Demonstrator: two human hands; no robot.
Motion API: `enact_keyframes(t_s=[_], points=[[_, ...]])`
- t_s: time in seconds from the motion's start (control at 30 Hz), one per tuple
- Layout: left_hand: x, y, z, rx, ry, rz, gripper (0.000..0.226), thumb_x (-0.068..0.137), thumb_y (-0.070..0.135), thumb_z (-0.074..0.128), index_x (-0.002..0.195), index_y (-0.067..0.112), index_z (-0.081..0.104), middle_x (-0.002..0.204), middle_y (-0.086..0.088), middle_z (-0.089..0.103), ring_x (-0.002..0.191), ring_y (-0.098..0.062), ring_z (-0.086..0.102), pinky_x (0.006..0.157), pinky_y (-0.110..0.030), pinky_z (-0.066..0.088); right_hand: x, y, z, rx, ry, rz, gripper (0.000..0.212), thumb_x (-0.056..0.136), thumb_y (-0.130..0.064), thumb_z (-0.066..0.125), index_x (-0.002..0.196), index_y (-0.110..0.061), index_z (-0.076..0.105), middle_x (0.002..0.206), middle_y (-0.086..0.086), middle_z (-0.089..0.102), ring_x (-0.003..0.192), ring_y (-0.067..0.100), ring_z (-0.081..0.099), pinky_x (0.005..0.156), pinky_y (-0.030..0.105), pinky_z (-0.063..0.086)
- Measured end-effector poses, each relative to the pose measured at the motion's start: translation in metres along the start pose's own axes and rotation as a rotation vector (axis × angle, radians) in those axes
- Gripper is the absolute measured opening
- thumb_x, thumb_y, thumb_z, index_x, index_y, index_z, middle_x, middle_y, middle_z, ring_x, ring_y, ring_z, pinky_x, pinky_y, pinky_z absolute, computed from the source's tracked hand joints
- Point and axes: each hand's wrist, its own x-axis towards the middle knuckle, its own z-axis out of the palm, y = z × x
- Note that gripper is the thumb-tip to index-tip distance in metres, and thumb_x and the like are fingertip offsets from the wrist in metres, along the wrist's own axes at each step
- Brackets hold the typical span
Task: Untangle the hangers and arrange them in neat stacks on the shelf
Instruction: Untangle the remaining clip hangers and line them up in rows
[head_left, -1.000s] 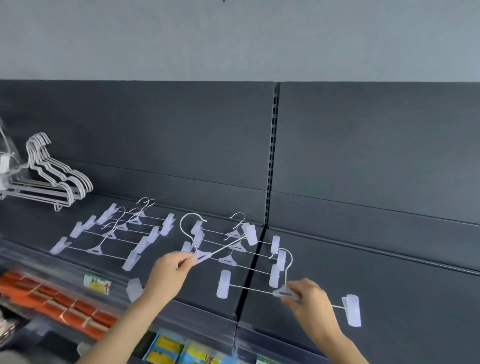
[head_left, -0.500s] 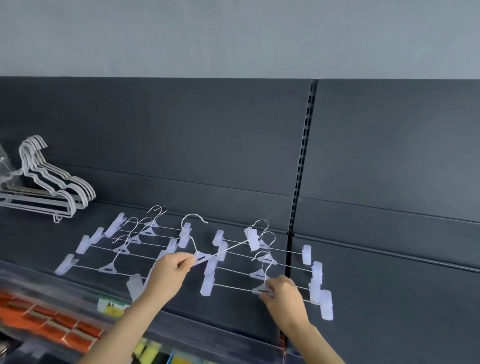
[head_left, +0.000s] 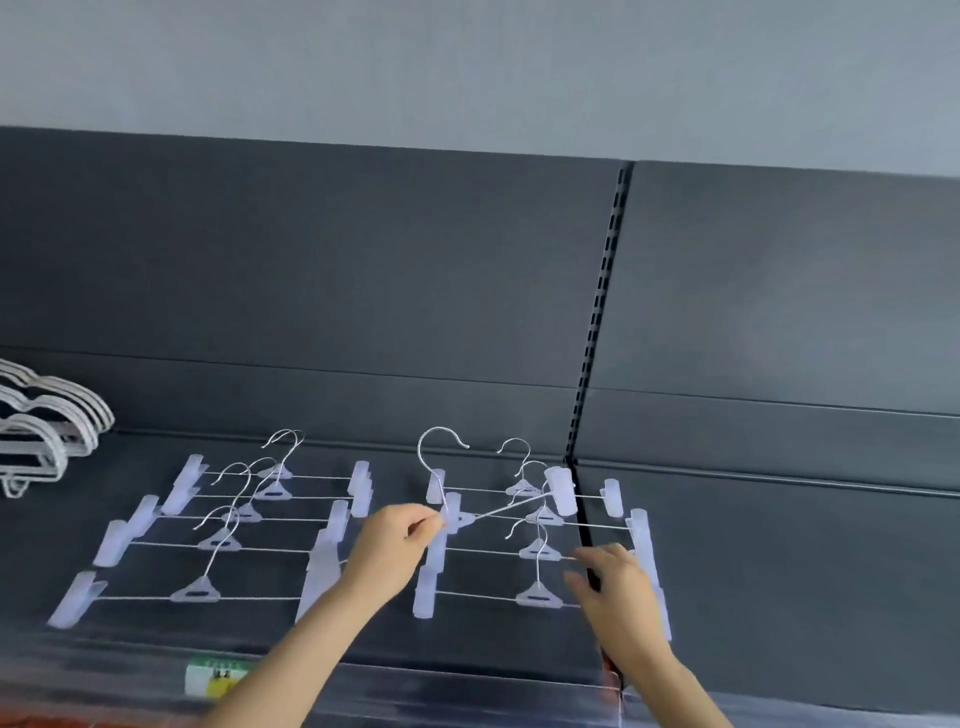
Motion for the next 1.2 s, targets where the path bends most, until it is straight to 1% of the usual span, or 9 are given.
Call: enact_keyframes(t_s=[0.1, 0.23, 0.33, 0.43, 0.67, 0.73, 0.8, 1.03, 1.2], points=[[0.002, 0.02, 0.004, -0.079, -0.034, 0.009, 0.038, 0.091, 0.015, 0.049, 0.055, 0.004, 0.044, 0.042, 0.008, 0.041, 0.046, -0.008, 0.031, 0.047, -0.018, 0.024, -0.001, -0.015, -0.025, 0.171, -0.027, 0.018, 0.018, 0.088, -0.013, 0.052, 0.088, 0.001, 0.063, 0.083, 0.008, 0.058, 0.086, 0.026, 0.054, 0.068, 0.02, 0.039], [0.004, 0.061, 0.015, -0.343, -0.176, -0.009, 0.043, 0.091, 0.014, 0.048, 0.052, 0.026, 0.061, 0.046, 0.015, 0.053, 0.066, -0.005, 0.053, 0.061, -0.015, 0.037, -0.005, -0.047, -0.046, 0.42, -0.052, -0.035, 0.019, 0.093, -0.015, 0.049, 0.103, -0.012, 0.065, 0.102, 0.006, 0.063, 0.094, 0.016, 0.057, 0.083, 0.021, 0.046], [0.003, 0.084, 0.026, -0.49, -0.264, -0.012, 0.027, 0.092, 0.015, 0.051, 0.07, 0.015, 0.067, 0.053, 0.011, 0.051, 0.06, -0.006, 0.047, 0.06, -0.012, 0.036, 0.0, -0.066, -0.061, 0.568, 0.003, -0.068, 0.019, 0.093, -0.012, 0.047, 0.089, -0.01, 0.066, 0.094, 0.002, 0.067, 0.088, 0.014, 0.06, 0.075, 0.013, 0.047], [0.003, 0.095, 0.034, -0.594, -0.341, -0.027, 0.023, 0.091, 0.017, 0.054, 0.074, 0.014, 0.069, 0.062, 0.005, 0.059, 0.062, -0.008, 0.05, 0.068, -0.019, 0.038, 0.005, -0.074, -0.07, 0.574, 0.086, -0.103, 0.02, 0.092, -0.009, 0.048, 0.08, -0.005, 0.064, 0.061, -0.007, 0.062, 0.055, 0.003, 0.046, 0.052, 0.009, 0.037], [0.018, 0.081, 0.007, -0.717, -0.104, -0.104, 0.021, 0.091, 0.026, 0.053, 0.081, 0.014, 0.068, 0.075, -0.003, 0.064, 0.066, -0.012, 0.055, 0.061, -0.021, 0.044, 0.023, -0.062, -0.087, -0.212, 0.209, -0.385, 0.021, 0.089, -0.012, 0.051, 0.072, -0.015, 0.039, 0.065, -0.002, 0.039, 0.055, 0.022, 0.037, 0.049, 0.032, 0.031], [0.019, 0.077, -0.003, -0.856, -0.089, -0.136, 0.026, 0.095, 0.028, 0.045, 0.088, 0.014, 0.066, 0.077, -0.007, 0.065, 0.065, -0.015, 0.058, 0.06, -0.023, 0.047, 0.019, -0.058, -0.072, -0.545, 0.202, -0.475, 0.034, 0.053, -0.002, 0.072, 0.061, -0.019, 0.044, 0.06, -0.005, 0.033, 0.044, 0.018, 0.028, 0.036, 0.021, 0.008], [0.017, 0.072, -0.006, -0.845, -0.134, -0.152, 0.026, 0.094, 0.032, 0.046, 0.092, 0.016, 0.066, 0.082, -0.006, 0.067, 0.068, -0.016, 0.062, 0.065, -0.027, 0.048, 0.016, -0.05, -0.054, -0.761, 0.207, -0.507, 0.035, 0.027, 0.001, 0.061, 0.048, -0.023, 0.047, 0.05, -0.006, 0.03, 0.045, 0.011, 0.018, 0.046, 0.018, -0.01], [-0.002, 0.03, -0.011, -0.667, -0.436, -0.17, 0.05, 0.065, 0.039, 0.072, 0.097, 0.001, 0.069, 0.078, -0.003, 0.063, 0.076, -0.014, 0.06, 0.071, -0.023, 0.052, 0.004, -0.013, -0.01, -0.762, -0.008, -0.561, 0.034, 0.024, -0.011, 0.075, 0.046, -0.025, 0.052, 0.05, -0.009, 0.046, 0.047, 0.011, 0.024, 0.047, 0.016, 0.017], [-0.015, -0.005, -0.007, -0.377, -0.379, -0.182, 0.007, 0.079, 0.007, 0.07, 0.086, 0.008, 0.071, 0.067, 0.002, 0.07, 0.063, -0.013, 0.059, 0.061, -0.021, 0.05, -0.005, 0.003, 0.021, -0.608, -0.052, -0.583, 0.032, 0.035, -0.031, 0.086, 0.043, -0.026, 0.055, 0.05, -0.011, 0.049, 0.044, 0.008, 0.048, 0.042, 0.013, 0.039]])
